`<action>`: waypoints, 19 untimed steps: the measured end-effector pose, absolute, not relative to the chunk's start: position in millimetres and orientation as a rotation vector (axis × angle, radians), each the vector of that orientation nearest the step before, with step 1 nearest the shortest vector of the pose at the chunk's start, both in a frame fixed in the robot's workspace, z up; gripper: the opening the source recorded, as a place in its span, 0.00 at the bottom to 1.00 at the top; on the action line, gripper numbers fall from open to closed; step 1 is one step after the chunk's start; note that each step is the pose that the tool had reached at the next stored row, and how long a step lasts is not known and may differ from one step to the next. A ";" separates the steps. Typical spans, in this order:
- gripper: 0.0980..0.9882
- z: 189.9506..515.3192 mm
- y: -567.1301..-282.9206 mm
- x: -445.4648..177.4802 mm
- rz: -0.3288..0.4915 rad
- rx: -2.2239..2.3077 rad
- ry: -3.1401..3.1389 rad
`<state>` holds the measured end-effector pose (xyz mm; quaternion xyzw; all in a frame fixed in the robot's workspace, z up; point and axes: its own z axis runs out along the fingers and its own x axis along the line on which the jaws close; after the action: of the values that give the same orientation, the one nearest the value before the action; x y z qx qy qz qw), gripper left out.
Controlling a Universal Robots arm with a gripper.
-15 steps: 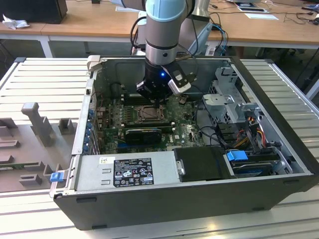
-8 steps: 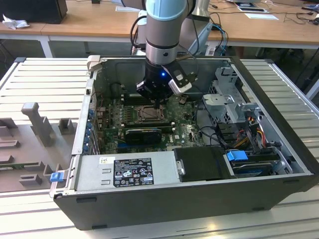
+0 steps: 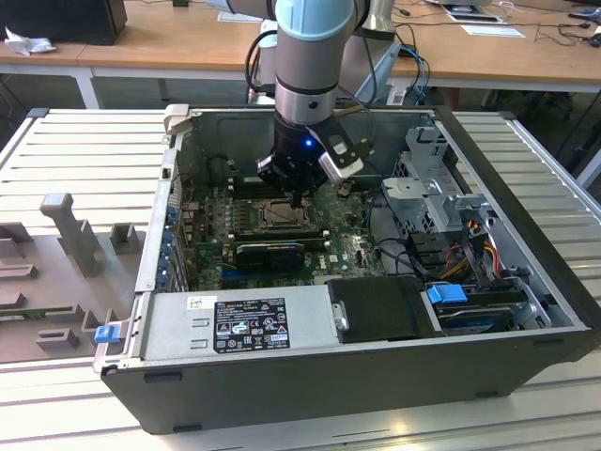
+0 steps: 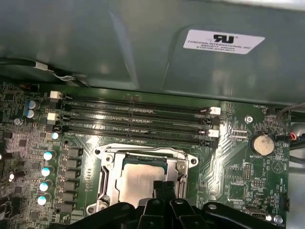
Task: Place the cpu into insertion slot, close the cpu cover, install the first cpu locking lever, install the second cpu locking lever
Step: 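Install the second cpu locking lever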
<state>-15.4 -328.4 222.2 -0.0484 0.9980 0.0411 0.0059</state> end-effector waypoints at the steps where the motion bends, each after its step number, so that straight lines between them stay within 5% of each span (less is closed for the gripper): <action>1: 0.01 222.3 -329.7 -15.4 0.129 -0.151 3.123; 19: 0.01 222.1 -345.8 -15.4 0.128 -0.151 3.123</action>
<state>-15.4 -345.8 222.1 -0.0483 0.9980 0.0410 0.0059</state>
